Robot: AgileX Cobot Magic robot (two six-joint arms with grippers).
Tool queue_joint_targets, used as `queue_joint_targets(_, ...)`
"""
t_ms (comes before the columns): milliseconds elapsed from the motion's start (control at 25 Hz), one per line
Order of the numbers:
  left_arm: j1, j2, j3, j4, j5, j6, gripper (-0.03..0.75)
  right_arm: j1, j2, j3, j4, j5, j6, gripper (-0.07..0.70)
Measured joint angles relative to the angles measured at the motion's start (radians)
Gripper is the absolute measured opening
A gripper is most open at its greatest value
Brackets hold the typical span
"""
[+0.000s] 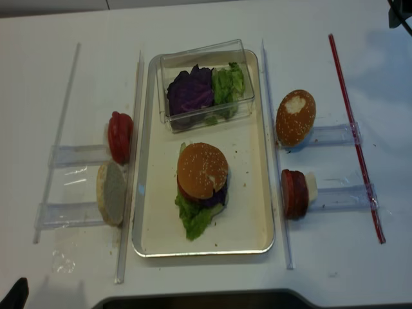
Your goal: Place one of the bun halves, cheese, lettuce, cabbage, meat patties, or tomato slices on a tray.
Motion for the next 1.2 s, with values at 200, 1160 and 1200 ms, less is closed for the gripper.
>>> queue_joint_targets(200, 0.000, 0.000, 0.000, 0.000, 0.000, 0.000, 0.426, 0.000, -0.002, 0.000, 0.000, 0.004, -0.024, 0.309)
queue_joint_targets(1160, 0.000, 0.000, 0.000, 0.000, 0.000, 0.000, 0.426, -0.002, -0.410, 0.351, -0.011, 0.006, -0.038, 0.305)
queue_joint_targets(1200, 0.000, 0.000, 0.000, 0.000, 0.000, 0.000, 0.426, -0.002, -0.447, 0.386, -0.011, 0.006, -0.038, 0.305)
